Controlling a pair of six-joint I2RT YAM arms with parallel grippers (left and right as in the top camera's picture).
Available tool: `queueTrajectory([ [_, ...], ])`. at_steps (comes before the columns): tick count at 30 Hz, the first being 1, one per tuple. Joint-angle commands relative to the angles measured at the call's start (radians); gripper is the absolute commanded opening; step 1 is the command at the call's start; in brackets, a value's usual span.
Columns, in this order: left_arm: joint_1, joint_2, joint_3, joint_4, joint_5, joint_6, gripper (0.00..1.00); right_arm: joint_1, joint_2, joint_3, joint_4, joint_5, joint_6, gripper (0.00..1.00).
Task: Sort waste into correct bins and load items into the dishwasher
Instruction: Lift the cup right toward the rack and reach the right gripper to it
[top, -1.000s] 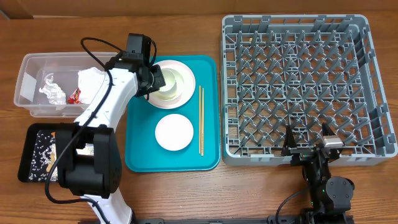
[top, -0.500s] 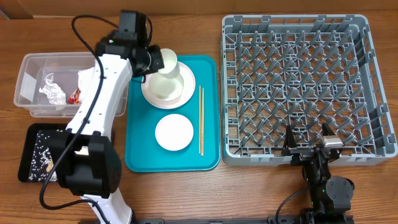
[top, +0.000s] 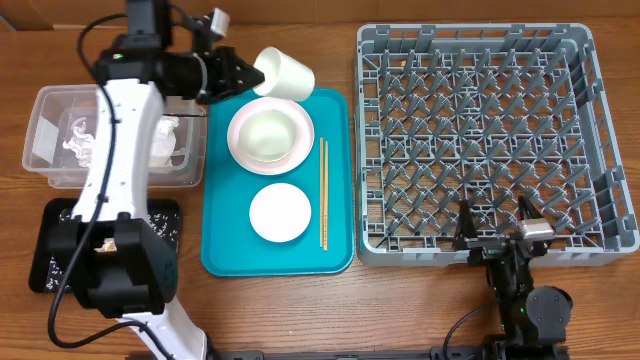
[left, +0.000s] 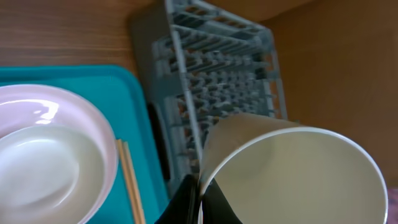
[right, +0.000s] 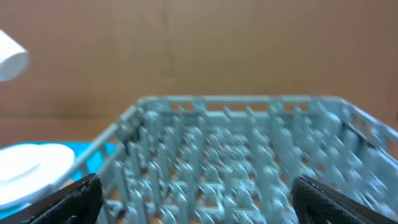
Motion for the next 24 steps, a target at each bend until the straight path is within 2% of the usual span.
queueTrajectory([
  [1,0.032,-0.004,0.026,0.017,0.332,0.083,0.04,-0.003,-0.009,0.002,0.054,-0.109,0.092,1.0],
  [5,0.034,-0.004,0.026,0.066,0.364,0.082,0.04,-0.003,0.029,0.083,0.048,-0.116,0.208,1.0],
  [8,0.021,-0.004,0.026,0.113,0.401,0.077,0.04,-0.003,0.13,0.202,0.02,-0.17,0.218,1.0],
  [12,0.006,-0.004,0.026,0.165,0.41,0.051,0.04,-0.003,0.367,0.428,-0.048,-0.233,0.217,1.0],
  [18,-0.018,-0.004,0.026,0.225,0.41,0.05,0.04,-0.003,0.871,0.901,-0.24,-0.422,0.216,1.0],
  [24,-0.03,-0.004,0.026,0.242,0.411,0.035,0.04,-0.003,1.185,1.129,-0.242,-0.657,0.219,1.0],
])
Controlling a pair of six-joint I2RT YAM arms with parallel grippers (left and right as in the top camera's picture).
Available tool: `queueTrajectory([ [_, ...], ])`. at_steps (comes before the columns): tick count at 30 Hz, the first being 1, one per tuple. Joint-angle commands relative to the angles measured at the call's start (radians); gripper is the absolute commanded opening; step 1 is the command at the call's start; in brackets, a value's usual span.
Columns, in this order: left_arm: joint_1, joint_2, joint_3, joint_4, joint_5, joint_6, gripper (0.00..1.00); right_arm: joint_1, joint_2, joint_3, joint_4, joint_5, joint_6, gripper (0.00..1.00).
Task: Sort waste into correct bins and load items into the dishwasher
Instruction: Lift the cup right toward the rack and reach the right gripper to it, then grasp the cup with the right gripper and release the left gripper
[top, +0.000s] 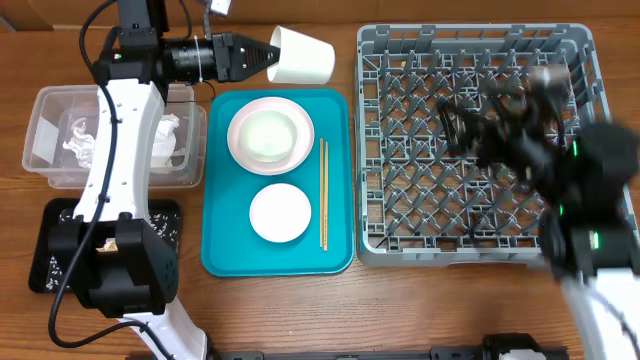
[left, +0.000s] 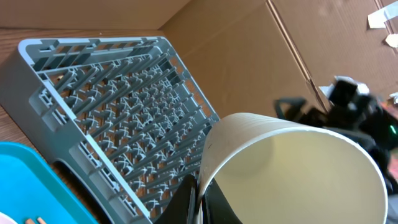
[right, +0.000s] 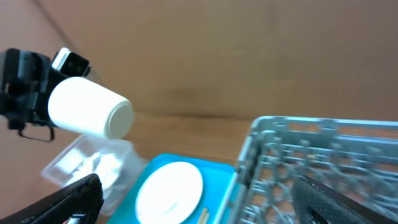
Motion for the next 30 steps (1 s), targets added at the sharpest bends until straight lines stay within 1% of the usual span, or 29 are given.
queueTrajectory([
  [1,-0.015,-0.004,0.024,0.005,0.031,-0.011,0.04,-0.003,0.147,0.095,0.039,-0.228,0.009,1.0],
  [4,-0.023,-0.004,0.024,0.013,0.078,-0.01,0.04,-0.003,0.234,0.097,0.18,-0.406,0.009,1.0],
  [9,-0.039,-0.004,0.024,0.014,0.079,-0.01,0.04,0.011,0.373,0.097,0.399,-0.661,0.029,1.0],
  [10,-0.046,-0.004,0.024,0.016,0.079,-0.01,0.04,0.019,0.397,0.097,0.42,-0.679,0.029,1.0],
  [15,-0.088,-0.004,0.024,0.055,0.079,-0.01,0.04,0.078,0.49,0.097,0.474,-0.681,0.028,1.0],
  [18,-0.111,-0.004,0.024,0.083,0.073,-0.011,0.04,0.105,0.495,0.097,0.51,-0.681,0.028,1.0],
  [25,-0.156,-0.004,0.024,0.086,0.066,-0.01,0.04,0.149,0.495,0.097,0.63,-0.68,0.028,1.0],
  [30,-0.161,-0.004,0.024,0.085,0.041,-0.01,0.04,0.171,0.495,0.097,0.668,-0.677,0.028,1.0],
])
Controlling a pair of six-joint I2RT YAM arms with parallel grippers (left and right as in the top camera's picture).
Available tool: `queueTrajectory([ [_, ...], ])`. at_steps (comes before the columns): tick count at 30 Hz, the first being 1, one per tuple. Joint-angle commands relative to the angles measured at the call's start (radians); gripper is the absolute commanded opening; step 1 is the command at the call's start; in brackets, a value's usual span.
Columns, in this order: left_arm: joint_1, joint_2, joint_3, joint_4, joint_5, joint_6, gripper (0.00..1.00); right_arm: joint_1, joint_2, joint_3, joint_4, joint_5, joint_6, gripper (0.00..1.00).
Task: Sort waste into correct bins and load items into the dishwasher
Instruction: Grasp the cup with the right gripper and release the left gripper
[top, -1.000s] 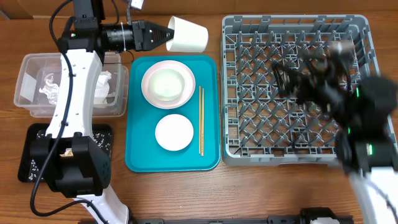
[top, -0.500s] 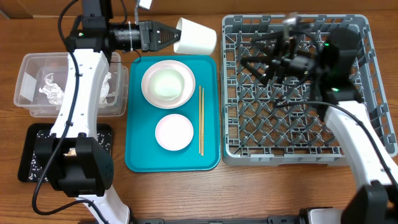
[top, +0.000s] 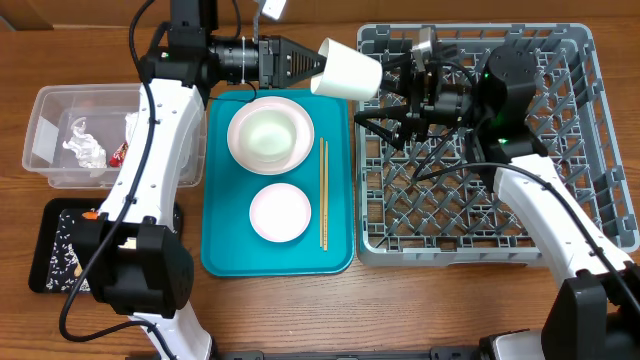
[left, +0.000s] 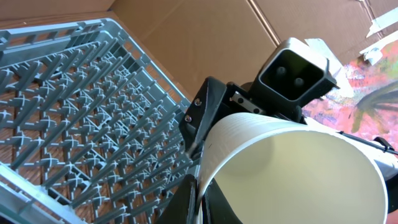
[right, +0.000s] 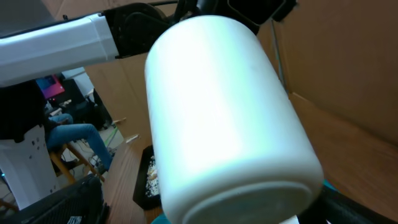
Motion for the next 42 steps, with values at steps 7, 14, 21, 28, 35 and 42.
queueTrajectory([
  [7,-0.008,-0.004,0.023,0.003,-0.005,-0.003,0.04,0.037,-0.011,0.025,0.096,-0.009,0.004,0.94],
  [14,-0.009,-0.004,0.023,0.003,-0.005,-0.003,0.04,0.05,-0.011,0.025,0.137,0.01,0.003,0.99],
  [21,-0.009,-0.004,0.023,0.0,-0.005,-0.002,0.04,0.05,-0.011,0.025,0.137,0.084,-0.001,1.0],
  [28,-0.009,-0.004,0.023,0.0,-0.005,-0.002,0.04,0.05,-0.011,0.025,0.137,0.094,-0.001,0.88],
  [35,-0.009,-0.004,0.023,0.0,-0.031,0.001,0.04,0.05,-0.011,0.025,0.146,0.093,0.0,0.69],
  [42,-0.009,-0.004,0.023,-0.004,-0.085,0.001,0.12,0.052,-0.011,0.025,0.159,0.094,0.0,0.59],
])
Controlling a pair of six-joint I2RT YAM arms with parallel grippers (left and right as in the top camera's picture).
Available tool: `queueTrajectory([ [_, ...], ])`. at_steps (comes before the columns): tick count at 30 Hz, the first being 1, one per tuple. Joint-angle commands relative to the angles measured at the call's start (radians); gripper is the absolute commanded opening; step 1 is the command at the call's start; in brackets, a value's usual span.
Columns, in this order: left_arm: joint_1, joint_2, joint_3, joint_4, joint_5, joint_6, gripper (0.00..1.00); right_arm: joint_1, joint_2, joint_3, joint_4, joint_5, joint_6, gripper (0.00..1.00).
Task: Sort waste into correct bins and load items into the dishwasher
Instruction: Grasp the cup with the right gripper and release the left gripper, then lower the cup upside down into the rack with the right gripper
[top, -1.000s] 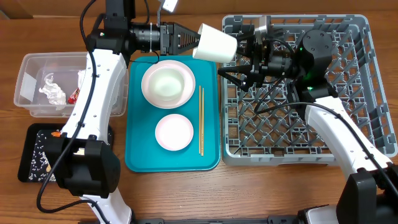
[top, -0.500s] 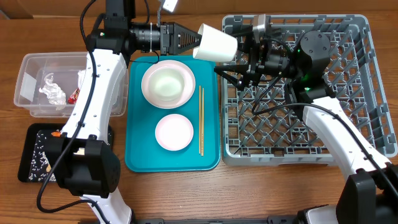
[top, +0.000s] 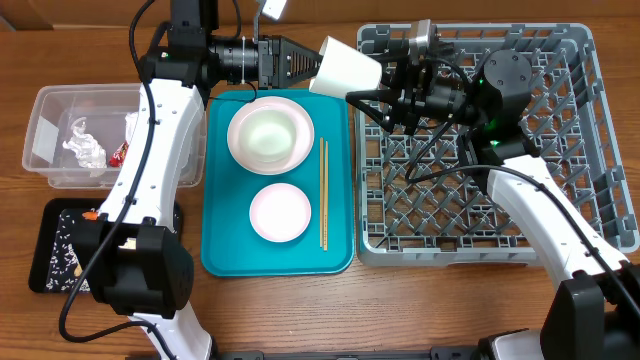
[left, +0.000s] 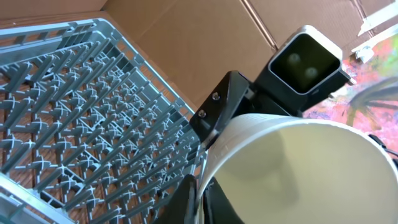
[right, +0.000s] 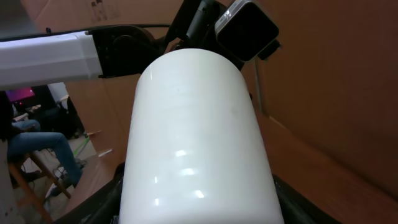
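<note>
A white paper cup (top: 345, 68) lies sideways in the air between the teal tray (top: 225, 255) and the grey dish rack (top: 600, 130), at their back edges. My left gripper (top: 308, 62) is shut on its rim, one finger inside the cup (left: 298, 168) and one outside, as the left wrist view shows at the left gripper (left: 199, 200). My right gripper (top: 380, 85) comes from the rack side and holds the cup's closed end. In the right wrist view the cup (right: 199, 137) fills the right gripper (right: 198, 196), a black finger (right: 102, 202) pressed against each side.
On the tray sit a pink bowl (top: 270, 135), a small white plate (top: 279, 212) and a pair of chopsticks (top: 322, 195). A clear bin (top: 45, 110) with waste stands at the left, a black tray (top: 55, 250) in front of it. The rack (left: 74, 93) holds nothing.
My right gripper has come further onto the cup, and its fingers, wide apart before, now lie against the cup's sides. The left gripper and the cup are about where they were.
First my left gripper held the cup by its rim over the tray's back left, with the right arm low at the table's front. Then the cup was further right and the right arm over the rack. Then the open right gripper faced the cup's base; now it grips it.
</note>
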Motion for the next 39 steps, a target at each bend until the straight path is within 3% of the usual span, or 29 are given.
queueTrajectory([
  [1,-0.007,-0.004,0.02,-0.007,-0.122,0.0,0.17,0.014,-0.011,0.025,0.025,-0.032,-0.014,0.59],
  [8,-0.005,-0.004,0.02,-0.024,-0.317,0.0,0.26,0.012,-0.011,0.025,-0.008,0.002,-0.014,0.56],
  [23,0.002,-0.004,0.02,-0.058,-0.588,-0.003,0.27,-0.043,-0.011,0.025,-0.166,0.186,-0.038,0.5],
  [32,0.002,-0.004,0.02,-0.124,-0.747,-0.004,0.26,-0.107,-0.011,0.041,-0.466,0.555,-0.101,0.47],
  [39,0.002,-0.004,0.02,-0.188,-1.008,-0.039,0.26,-0.115,-0.011,0.274,-0.914,0.957,-0.147,0.46],
])
